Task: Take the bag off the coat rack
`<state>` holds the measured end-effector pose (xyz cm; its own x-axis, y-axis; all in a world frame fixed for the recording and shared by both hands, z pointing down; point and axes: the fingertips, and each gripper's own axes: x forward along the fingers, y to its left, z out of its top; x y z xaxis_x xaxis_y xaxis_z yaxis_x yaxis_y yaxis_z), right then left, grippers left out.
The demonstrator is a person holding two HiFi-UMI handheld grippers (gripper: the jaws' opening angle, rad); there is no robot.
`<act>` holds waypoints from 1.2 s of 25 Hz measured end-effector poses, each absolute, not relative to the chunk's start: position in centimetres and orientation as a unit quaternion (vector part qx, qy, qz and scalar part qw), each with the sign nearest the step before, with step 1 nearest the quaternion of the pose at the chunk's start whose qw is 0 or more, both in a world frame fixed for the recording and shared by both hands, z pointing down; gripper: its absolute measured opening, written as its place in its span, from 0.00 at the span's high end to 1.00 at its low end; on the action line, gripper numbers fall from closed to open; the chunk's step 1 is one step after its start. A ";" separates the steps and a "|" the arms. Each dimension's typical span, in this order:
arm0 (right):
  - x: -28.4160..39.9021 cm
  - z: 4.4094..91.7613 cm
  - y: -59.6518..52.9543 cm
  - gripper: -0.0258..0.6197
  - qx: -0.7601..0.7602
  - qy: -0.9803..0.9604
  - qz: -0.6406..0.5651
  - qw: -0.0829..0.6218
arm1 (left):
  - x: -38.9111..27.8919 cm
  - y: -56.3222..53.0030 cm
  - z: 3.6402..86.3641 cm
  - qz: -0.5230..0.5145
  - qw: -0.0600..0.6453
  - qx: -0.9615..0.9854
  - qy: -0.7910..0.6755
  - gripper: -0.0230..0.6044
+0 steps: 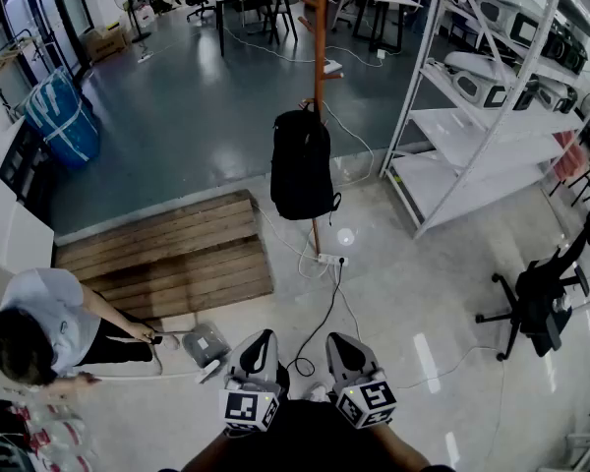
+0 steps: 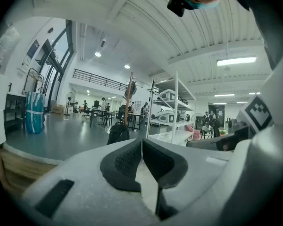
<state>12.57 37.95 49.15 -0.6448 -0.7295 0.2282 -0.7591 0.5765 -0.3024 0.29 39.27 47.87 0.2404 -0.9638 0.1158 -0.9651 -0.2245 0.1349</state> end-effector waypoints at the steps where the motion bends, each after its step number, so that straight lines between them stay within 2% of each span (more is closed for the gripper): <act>1: 12.5 49.2 37.9 0.94 0.420 -0.887 0.189 0.040 | 0.2 39.2 47.9 0.003 0.089 0.783 -0.616 0.93; 18: 10.4 49.2 33.4 0.94 0.430 -0.880 0.199 0.032 | -1.6 34.2 48.1 0.002 0.098 0.795 -0.598 0.93; 30: 5.9 48.8 28.2 0.94 0.458 -0.866 0.200 0.024 | -6.4 28.7 48.1 0.001 0.110 0.807 -0.581 0.93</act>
<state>5.89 28.20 48.82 -0.5795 -0.7835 0.2243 -0.8026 0.5009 -0.3239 -6.37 28.71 48.06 0.3254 -0.9367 0.1293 -0.9373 -0.3014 0.1753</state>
